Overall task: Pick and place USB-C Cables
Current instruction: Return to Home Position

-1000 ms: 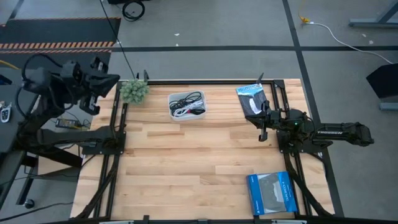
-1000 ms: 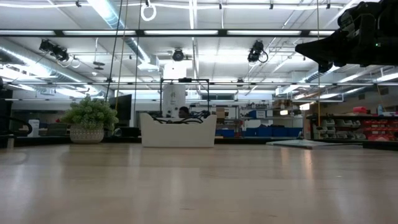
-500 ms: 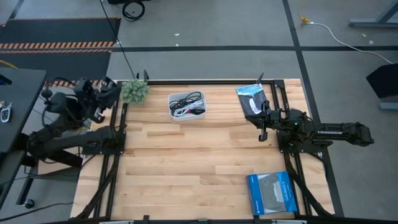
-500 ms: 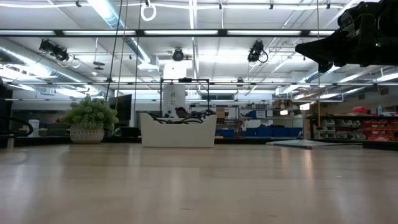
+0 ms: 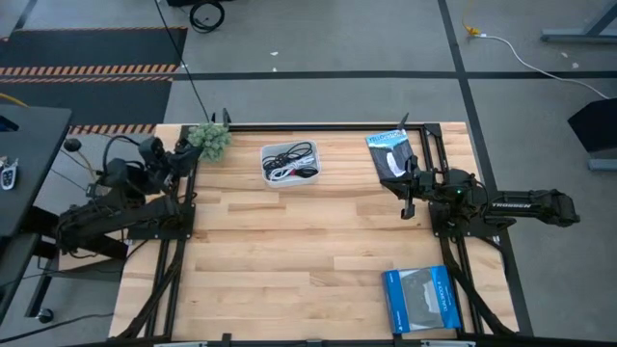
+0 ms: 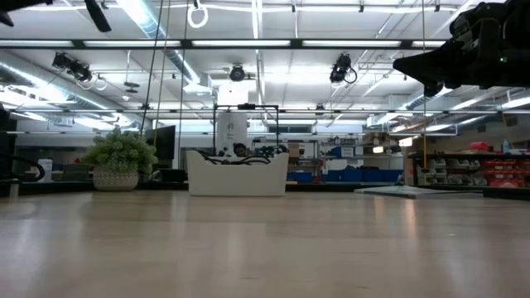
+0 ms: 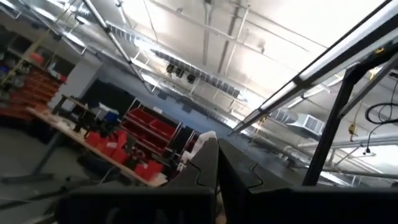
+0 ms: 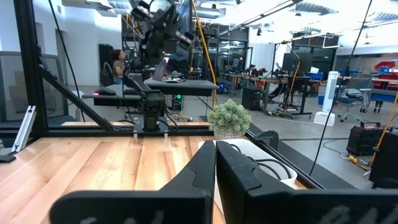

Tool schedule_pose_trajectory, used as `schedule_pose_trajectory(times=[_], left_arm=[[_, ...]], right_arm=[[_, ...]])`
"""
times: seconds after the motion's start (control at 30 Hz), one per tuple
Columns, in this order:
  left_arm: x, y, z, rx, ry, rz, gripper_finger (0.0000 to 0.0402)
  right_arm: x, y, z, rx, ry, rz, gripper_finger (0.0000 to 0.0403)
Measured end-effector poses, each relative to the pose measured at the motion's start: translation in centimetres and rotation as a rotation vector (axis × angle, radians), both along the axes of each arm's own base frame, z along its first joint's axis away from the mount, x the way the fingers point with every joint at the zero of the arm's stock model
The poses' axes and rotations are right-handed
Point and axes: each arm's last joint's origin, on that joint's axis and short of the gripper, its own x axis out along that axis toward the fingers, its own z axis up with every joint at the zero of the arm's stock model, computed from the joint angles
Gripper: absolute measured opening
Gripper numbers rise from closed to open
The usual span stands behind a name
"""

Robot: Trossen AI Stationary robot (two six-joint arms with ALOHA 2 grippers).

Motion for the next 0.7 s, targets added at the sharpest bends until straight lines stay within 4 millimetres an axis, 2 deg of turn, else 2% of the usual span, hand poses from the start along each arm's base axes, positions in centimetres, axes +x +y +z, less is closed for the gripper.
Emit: schedule_pose_trajectory(times=[0.4,0.7], left_arm=[[1.2,0.7,-7.1,-0.179,-0.025,-0.015,0.0011],[1.8,1.0,-9.9,-0.252,0.001,-0.018,0.0011]], right_arm=[[0.0,0.0,0.0,0.000,0.000,0.000,0.0020],[0.0,0.0,0.0,0.000,0.000,0.000,0.0020]])
